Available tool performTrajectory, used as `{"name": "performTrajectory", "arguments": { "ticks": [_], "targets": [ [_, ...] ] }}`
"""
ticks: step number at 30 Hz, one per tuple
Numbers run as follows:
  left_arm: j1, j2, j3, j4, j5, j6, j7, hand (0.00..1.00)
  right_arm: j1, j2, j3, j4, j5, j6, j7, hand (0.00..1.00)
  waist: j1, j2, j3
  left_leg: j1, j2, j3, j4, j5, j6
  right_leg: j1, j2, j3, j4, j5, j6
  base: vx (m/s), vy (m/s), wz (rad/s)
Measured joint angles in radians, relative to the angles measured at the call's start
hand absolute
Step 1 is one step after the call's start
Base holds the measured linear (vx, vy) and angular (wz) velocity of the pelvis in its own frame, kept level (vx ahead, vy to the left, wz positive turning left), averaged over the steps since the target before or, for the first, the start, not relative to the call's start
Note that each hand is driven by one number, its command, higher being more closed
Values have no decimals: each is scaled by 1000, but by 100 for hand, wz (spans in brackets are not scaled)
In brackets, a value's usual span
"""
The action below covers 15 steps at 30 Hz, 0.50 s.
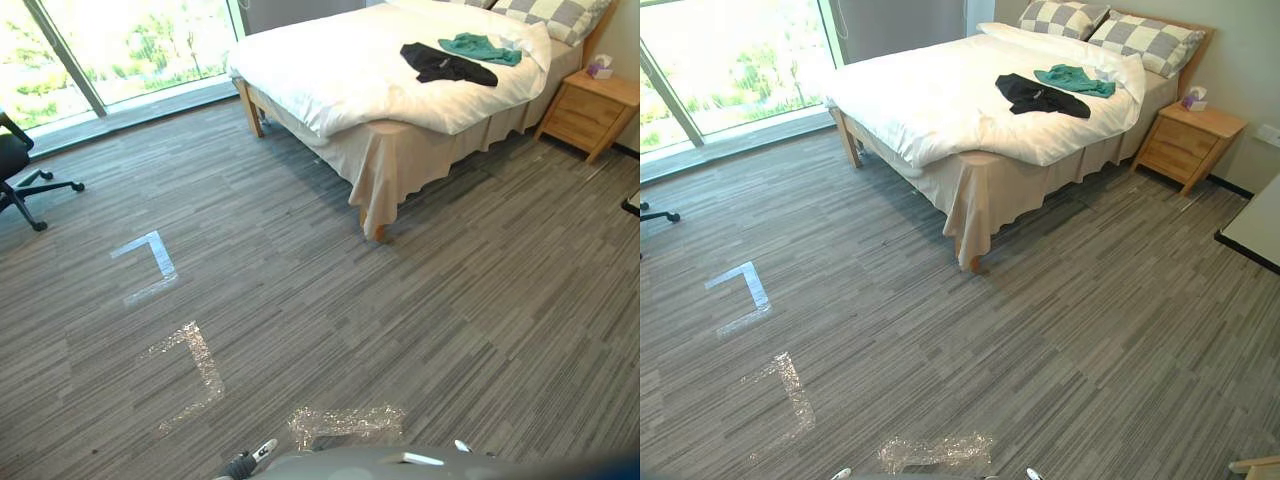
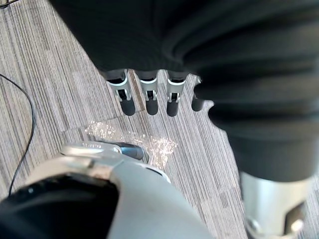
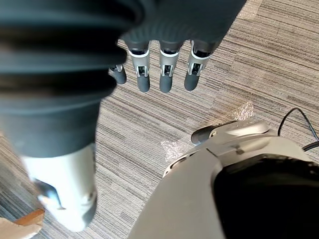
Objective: Tidy the bed and pick cloth on bed and put in laundry
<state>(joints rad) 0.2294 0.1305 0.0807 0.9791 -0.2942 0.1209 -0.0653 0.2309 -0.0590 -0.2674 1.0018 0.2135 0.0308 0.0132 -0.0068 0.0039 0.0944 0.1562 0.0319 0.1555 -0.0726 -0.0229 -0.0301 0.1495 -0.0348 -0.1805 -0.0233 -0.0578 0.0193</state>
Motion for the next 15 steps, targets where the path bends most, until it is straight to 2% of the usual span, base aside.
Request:
{"name": "performTrajectory", "arguments": {
  "ticks": [4,5,8,15],
  "targets": [
    [-2,2,0,-1,1,2,-6,0,-10,1,0,-2,-1,0,1,0,0,-3,11,20,-2,3,-23,1,-14,21,1,-8,-25,2,5,46,-10,2],
    [-2,2,0,-1,8,1,-10,0,-18,3,0,-2,-2,0,1,0,0,-3,16,21,-2,3,-23,1,-16,27,1,-15,-32,4,19,31,-21,6],
    [-8,3,0,-4,33,3,-16,0,-27,3,-3,-2,-4,1,3,0,0,-4,27,34,-1,4,-23,-4,-24,36,2,-24,-35,2,26,-10,-13,4],
    [-10,3,0,-3,63,5,-18,0,-31,1,-5,-2,-4,12,35,0,-1,-10,32,36,1,9,-24,-5,-25,38,3,-24,-39,1,27,-17,-13,-1]
  ]
}}
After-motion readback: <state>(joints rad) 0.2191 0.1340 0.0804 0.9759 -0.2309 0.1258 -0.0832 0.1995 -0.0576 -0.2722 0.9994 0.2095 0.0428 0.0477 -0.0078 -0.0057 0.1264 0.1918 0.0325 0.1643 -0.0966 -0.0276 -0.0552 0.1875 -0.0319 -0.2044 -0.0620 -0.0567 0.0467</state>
